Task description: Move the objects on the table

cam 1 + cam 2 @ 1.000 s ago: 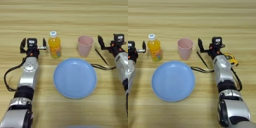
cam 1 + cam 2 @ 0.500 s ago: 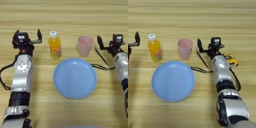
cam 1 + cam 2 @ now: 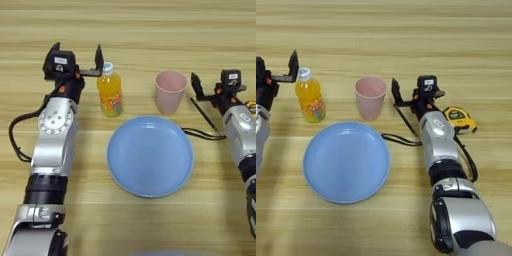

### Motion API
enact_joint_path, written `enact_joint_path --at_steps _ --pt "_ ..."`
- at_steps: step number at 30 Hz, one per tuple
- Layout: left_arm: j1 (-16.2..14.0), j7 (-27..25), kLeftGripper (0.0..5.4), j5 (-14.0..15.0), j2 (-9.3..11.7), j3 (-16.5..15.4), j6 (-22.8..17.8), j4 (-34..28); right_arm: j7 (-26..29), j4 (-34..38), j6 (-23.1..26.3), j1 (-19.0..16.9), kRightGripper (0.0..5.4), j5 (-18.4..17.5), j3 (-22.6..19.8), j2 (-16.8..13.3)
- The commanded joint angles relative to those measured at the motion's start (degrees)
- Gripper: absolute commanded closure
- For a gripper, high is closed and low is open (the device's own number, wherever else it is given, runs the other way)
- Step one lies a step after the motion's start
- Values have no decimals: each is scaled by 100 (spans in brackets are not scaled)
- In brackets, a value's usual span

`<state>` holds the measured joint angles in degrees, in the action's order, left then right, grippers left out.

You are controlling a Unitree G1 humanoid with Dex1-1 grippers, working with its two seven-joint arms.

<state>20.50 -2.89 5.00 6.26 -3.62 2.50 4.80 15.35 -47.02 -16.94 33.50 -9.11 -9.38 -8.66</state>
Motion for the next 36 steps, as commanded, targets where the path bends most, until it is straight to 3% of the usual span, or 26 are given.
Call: enact_joint_path --at_steps 1,10,22,36 --pt "156 -58 0 -56 -61 117 -125 1 -34 -9 -42 148 2 43 24 26" --pt "144 -235 0 -185 -138 376 0 591 -61 15 -47 143 2 61 38 61" --pt "138 -262 0 -197 -98 282 80 1047 -88 64 -44 128 2 87 49 93" --pt "143 -338 0 -370 -103 393 328 1839 -137 110 -37 112 2 90 94 119"
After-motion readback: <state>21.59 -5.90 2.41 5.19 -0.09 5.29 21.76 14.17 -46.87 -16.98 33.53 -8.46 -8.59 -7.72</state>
